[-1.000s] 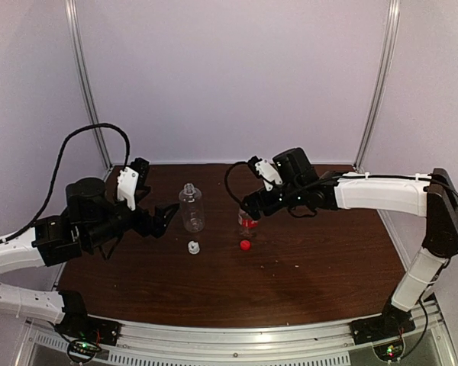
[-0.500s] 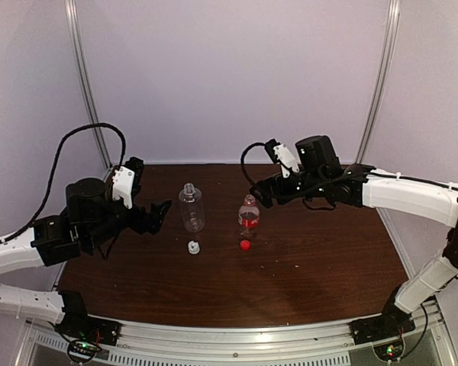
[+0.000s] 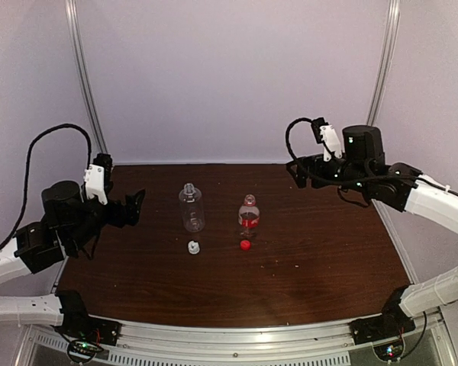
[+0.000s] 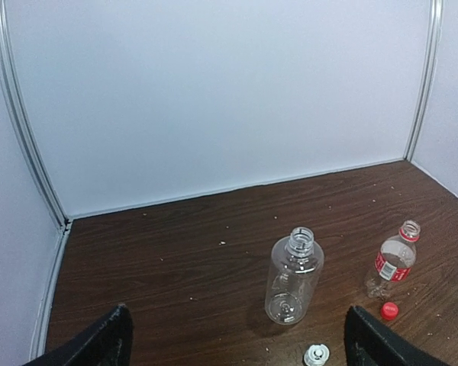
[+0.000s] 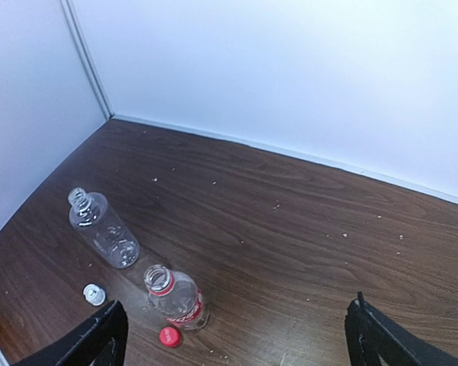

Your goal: Unscrew the bottle caps

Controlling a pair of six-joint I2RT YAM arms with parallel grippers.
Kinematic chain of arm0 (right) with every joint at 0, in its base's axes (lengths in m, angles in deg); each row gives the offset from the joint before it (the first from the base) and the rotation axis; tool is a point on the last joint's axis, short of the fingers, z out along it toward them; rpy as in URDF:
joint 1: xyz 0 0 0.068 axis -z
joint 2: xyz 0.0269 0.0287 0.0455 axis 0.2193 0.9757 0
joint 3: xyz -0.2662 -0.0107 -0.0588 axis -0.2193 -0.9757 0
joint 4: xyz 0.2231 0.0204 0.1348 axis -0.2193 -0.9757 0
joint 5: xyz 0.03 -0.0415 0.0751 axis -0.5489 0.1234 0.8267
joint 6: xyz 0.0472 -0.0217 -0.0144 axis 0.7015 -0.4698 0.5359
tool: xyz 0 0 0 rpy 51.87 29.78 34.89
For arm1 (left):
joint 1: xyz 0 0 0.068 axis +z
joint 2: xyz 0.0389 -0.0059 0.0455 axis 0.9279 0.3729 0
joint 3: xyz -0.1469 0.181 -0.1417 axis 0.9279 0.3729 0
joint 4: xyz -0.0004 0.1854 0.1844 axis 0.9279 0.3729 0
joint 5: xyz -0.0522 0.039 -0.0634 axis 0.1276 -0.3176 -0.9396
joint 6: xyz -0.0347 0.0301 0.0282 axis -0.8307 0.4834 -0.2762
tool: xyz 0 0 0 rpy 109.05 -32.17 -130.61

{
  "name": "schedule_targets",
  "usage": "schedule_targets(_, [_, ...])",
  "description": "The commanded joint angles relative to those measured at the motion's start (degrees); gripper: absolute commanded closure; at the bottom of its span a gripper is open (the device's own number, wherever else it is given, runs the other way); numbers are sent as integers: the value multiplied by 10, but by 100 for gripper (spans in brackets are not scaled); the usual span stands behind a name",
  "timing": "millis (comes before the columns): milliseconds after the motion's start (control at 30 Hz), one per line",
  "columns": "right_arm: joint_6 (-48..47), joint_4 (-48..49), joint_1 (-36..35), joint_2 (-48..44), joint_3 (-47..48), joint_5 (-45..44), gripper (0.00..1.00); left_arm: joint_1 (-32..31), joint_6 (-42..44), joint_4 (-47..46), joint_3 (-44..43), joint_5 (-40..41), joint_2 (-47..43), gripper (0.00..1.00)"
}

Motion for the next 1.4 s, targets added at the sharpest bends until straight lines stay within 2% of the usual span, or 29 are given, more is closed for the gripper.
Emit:
schedule_targets(0, [11, -8, 20, -55, -28, -66, 0, 17, -6, -4, 0, 0, -32, 2])
schedule_targets(300, [-24, -38, 49, -99, -37, -100, 0, 44, 18, 34, -45, -24, -35, 2])
schedule_targets(433, [-23, -59, 50, -103, -38, -91, 0, 73, 30, 59, -71, -89, -15, 2])
schedule_targets(767, [-45, -66, 50, -121, -62, -78, 0, 144, 47, 99, -140, -183, 50, 2])
schedule_targets(1033, [-55, -52, 50, -134, -66, -103, 0, 208, 68, 90, -143, -261, 84, 2])
schedule_targets(1367, [-64, -35, 50, -156, -96, -149, 0, 211, 91, 44, -78, -248, 46, 2])
